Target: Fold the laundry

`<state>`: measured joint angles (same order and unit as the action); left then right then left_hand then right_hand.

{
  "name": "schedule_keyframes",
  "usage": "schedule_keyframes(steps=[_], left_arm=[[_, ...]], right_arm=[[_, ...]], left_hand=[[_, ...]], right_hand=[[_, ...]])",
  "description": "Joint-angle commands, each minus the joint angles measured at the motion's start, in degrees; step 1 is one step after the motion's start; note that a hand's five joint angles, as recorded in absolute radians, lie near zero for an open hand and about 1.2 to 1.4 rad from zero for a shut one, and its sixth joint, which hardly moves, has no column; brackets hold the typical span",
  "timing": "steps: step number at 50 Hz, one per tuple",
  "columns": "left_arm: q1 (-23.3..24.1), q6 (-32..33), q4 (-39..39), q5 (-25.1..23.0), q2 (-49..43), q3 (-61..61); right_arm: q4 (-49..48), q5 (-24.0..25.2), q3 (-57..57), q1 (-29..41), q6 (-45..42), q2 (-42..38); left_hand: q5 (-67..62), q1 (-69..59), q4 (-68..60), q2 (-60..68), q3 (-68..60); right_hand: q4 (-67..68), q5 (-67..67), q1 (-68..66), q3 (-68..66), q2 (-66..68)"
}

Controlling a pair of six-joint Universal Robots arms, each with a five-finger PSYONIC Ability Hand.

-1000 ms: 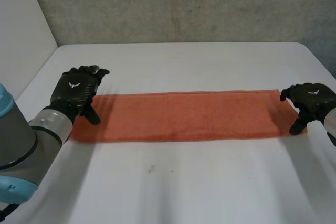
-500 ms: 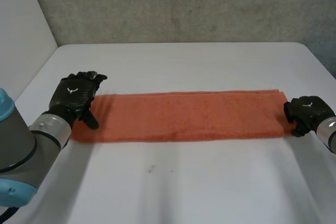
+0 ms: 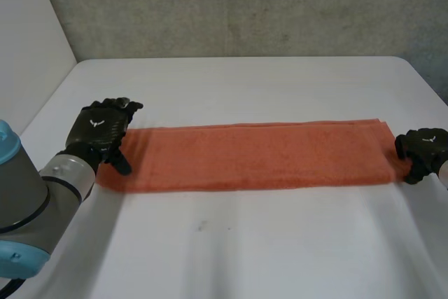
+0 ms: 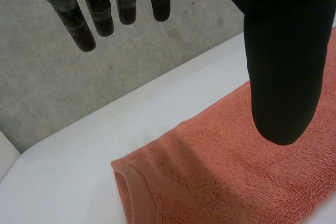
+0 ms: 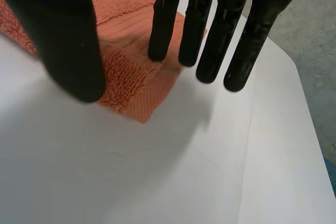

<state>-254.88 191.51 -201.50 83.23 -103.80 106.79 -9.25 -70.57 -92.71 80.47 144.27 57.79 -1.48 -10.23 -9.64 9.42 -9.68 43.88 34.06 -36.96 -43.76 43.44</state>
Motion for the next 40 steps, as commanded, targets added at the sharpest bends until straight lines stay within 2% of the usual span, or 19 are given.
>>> schedule_keyframes(steps=[1,16,22,24,25,26,30,33,34,35,37,38,40], left_arm=[[0.0,0.0,0.1,0.0,0.0,0.0],[0.0,0.0,0.0,0.0,0.1,0.5],[-0.2,0.0,0.0,0.0,0.1,0.5],[-0.2,0.0,0.0,0.0,0.1,0.5],[-0.2,0.0,0.0,0.0,0.1,0.5],[-0.2,0.0,0.0,0.0,0.1,0.5],[-0.2,0.0,0.0,0.0,0.1,0.5],[-0.1,0.0,0.0,0.0,0.1,0.6],[-0.1,0.0,0.0,0.0,0.1,0.6],[-0.1,0.0,0.0,0.0,0.1,0.6],[-0.1,0.0,0.0,0.0,0.1,0.6],[-0.1,0.0,0.1,0.0,0.1,0.6],[-0.1,0.0,0.0,0.0,0.1,0.6]], right_arm=[[0.1,0.9,-1.2,-0.1,0.3,1.4],[0.0,3.0,-0.3,-0.4,0.1,-0.4],[0.0,3.0,1.0,-0.4,0.1,-1.7],[-0.2,3.0,1.4,-0.5,0.1,-2.1],[-0.2,3.0,1.4,-0.5,0.1,-2.1],[-0.4,2.7,1.7,-0.8,0.0,-2.2],[-0.5,1.7,2.5,-1.5,0.1,-2.3],[-0.6,-1.2,3.9,-2.9,0.2,-2.5],[-0.6,-4.6,4.6,-4.2,0.2,-2.3],[-0.6,-4.7,4.6,-4.2,0.2,-2.3],[-0.5,-12.5,6.5,-7.2,-0.2,-1.4],[-0.5,-12.5,6.5,-7.2,-0.2,-1.4],[-0.4,-16.5,8.0,-9.1,-1.3,0.6]], left_hand=[[1.5,0.2,-0.4,0.6,-0.3],[1.5,0.2,-0.4,0.6,-0.3],[1.5,0.2,-0.4,0.6,-0.3],[1.5,0.2,-0.4,0.6,-0.3],[1.5,0.2,-0.4,0.6,-0.3],[1.5,0.2,-0.4,0.6,-0.3],[1.5,0.2,-0.4,0.6,-0.3],[1.5,0.2,-0.4,0.6,-0.3],[1.5,0.2,-0.4,0.6,-0.3],[1.5,0.2,-0.4,0.6,-0.3],[1.5,0.2,-0.4,0.6,-0.3],[1.5,0.2,-0.4,0.6,-0.3],[1.5,0.2,-0.4,0.6,-0.3]], right_hand=[[-4.7,-4.9,-2.2,4.6,-4.3],[-1.5,-1.7,-5.4,1.4,-1.1],[12.1,11.9,-19.0,-12.2,12.6],[26.8,26.7,-33.8,-27.0,27.3],[26.9,26.7,-33.8,-27.0,27.4],[36.0,35.8,-42.9,-36.1,36.5],[36.1,35.9,-43.0,-36.2,36.6],[36.1,35.9,-43.0,-36.2,36.6],[36.1,35.9,-43.0,-36.2,36.6],[36.1,35.9,-43.0,-36.2,36.6],[36.1,35.9,-43.0,-36.2,36.6],[36.1,35.9,-43.0,-36.2,36.6],[36.1,35.9,-43.0,-36.2,36.6]])
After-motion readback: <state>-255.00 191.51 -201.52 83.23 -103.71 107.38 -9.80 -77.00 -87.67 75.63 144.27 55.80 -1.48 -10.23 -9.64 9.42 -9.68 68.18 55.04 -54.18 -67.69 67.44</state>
